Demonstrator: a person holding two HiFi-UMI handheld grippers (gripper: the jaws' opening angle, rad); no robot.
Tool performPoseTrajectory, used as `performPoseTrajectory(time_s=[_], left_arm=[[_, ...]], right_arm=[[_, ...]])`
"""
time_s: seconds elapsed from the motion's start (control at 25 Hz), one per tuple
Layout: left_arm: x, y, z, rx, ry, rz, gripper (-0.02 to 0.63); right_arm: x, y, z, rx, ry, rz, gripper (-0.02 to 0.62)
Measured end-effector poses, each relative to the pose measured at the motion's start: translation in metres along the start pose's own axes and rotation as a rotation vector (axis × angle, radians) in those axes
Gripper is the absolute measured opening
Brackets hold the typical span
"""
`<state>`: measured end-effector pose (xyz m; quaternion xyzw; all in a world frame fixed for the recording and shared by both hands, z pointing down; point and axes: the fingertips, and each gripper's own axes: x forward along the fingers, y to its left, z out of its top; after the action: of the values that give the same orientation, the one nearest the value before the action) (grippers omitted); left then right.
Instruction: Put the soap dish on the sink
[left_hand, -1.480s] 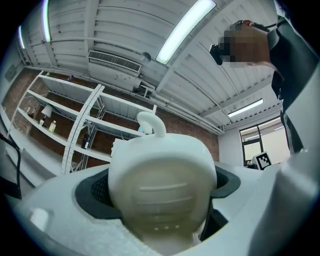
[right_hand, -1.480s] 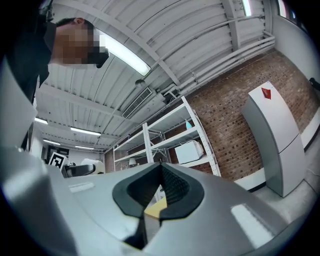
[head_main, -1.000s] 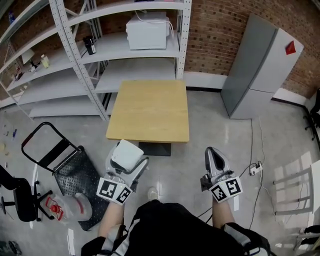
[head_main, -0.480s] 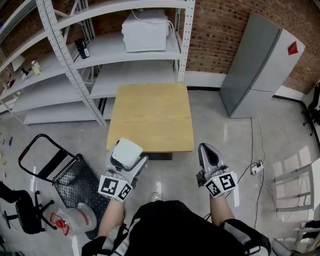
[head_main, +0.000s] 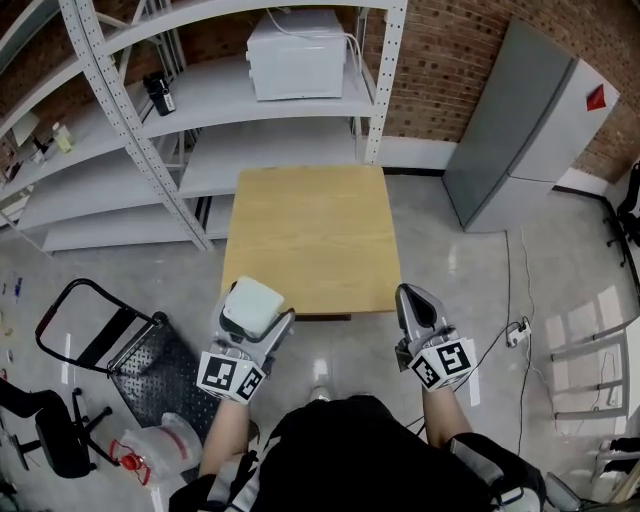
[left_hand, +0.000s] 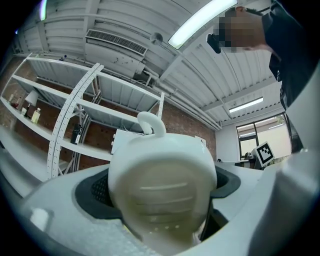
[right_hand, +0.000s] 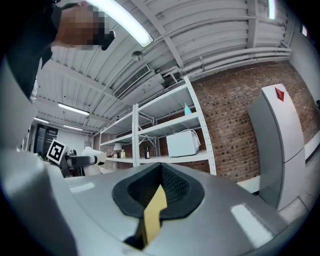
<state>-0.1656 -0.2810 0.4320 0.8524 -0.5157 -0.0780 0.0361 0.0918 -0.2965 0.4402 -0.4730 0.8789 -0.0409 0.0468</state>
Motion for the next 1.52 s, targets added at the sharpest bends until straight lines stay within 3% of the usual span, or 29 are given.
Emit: performPoseTrajectory(time_s=[0.36, 0.56, 0.96, 1.52], left_arm=[[0.023, 0.024, -0.018, 0.003, 0.031, 0.024, 0.509], [0.058, 0.038, -0.010, 0.009, 0.026, 0.072, 0.509], [0.133, 0.047, -0.016, 0.017, -0.001, 0.091, 0.509], [0.188, 0.059, -0.044, -0.008, 0.070, 0.187, 0.509]], right_arm=[[0.038, -0.024, -0.006, 0.000, 0.003, -0.003, 0.006], [0.079, -0.049, -0.001, -0.011, -0.010, 0.042, 0.006], [0.139, -0.110, 0.006, 0.000, -0.029, 0.093, 0.006], [0.173, -0.176, -0.019, 0.044, 0.050, 0.122, 0.006]])
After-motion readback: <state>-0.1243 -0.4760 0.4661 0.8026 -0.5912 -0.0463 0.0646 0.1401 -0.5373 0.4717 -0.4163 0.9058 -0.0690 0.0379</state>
